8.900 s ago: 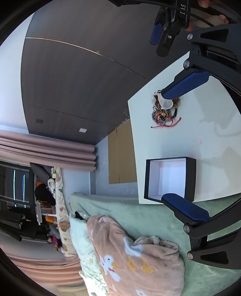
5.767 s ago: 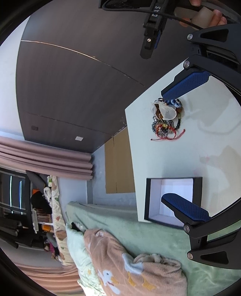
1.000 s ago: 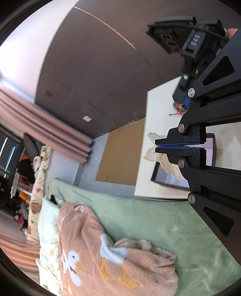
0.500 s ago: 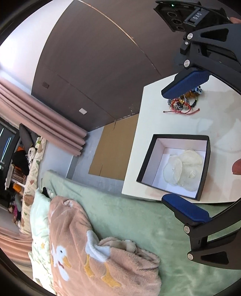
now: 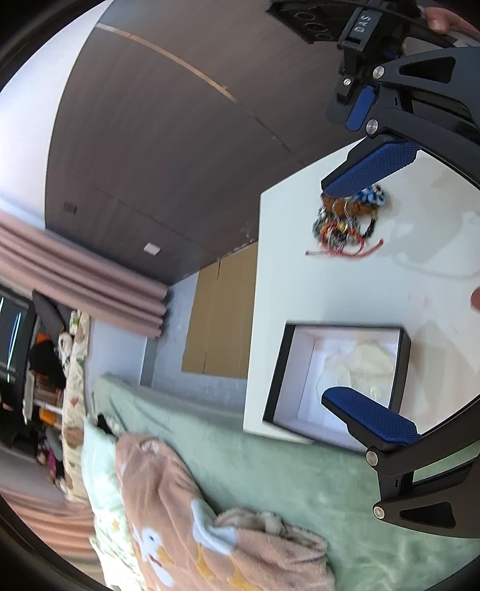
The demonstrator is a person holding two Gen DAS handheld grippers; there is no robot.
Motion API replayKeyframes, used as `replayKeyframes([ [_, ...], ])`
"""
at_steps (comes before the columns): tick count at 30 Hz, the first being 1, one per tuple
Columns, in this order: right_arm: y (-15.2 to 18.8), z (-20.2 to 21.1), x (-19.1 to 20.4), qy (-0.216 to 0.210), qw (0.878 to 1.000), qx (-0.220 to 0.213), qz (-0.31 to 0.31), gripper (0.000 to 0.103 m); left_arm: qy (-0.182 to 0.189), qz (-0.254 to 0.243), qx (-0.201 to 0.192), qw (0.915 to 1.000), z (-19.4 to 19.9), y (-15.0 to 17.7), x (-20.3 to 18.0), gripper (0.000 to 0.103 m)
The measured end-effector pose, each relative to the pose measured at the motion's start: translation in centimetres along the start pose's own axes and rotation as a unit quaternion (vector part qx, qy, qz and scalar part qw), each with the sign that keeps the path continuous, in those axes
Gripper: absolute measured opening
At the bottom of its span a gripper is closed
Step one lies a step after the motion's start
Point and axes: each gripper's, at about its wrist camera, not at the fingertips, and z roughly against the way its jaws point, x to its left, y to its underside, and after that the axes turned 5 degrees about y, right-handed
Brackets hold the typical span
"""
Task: Organize jewelry
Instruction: 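Move the left tool over the pile toward the blue flower ornament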
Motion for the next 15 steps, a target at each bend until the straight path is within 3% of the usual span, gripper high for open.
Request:
replayKeyframes([
  [6, -0.3, 1.1, -2.1, -0.012, 1.0, 0.004, -0.022, 0.065, 0.018, -0.035, 0.012, 0.9991, -1.3, 0.9, -2.6, 0.102],
  [13, -0.8, 2.8, -4.4, 0.015, 0.999, -0.018, -0.043, 0.066, 0.023, -0.058, 0.03, 0.9976, -3.0, 2.0, -4.7, 0.102],
  [15, -0.9, 2.6, -5.3, 0.024, 0.998, -0.003, -0.051, 0.083, 0.023, -0.063, 0.034, 0.9971, -3.4, 2.3, -5.1, 0.102],
])
